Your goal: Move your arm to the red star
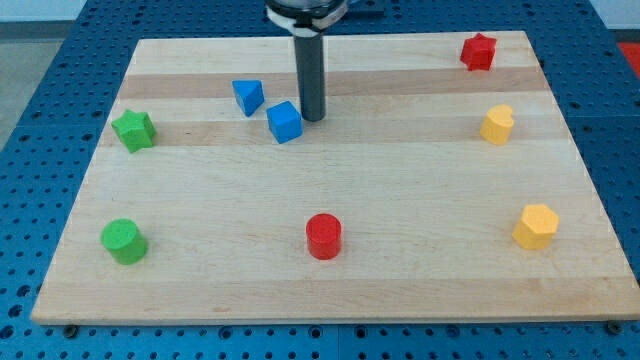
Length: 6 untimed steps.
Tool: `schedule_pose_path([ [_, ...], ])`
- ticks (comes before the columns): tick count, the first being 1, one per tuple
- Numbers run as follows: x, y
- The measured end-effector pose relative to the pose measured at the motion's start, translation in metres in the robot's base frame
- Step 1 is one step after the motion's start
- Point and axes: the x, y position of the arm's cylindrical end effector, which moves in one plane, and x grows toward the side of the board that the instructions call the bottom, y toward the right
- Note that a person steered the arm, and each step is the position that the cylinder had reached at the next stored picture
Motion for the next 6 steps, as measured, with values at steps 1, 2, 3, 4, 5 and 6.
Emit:
schedule_pose_path([
  [1,-0.006,0.036],
  [2,-0.01,0.067],
  [3,-0.057,0.092],
  [4,-0.109,0.12],
  [5,-0.159,0.143],
  [6,-0.16,0.15],
])
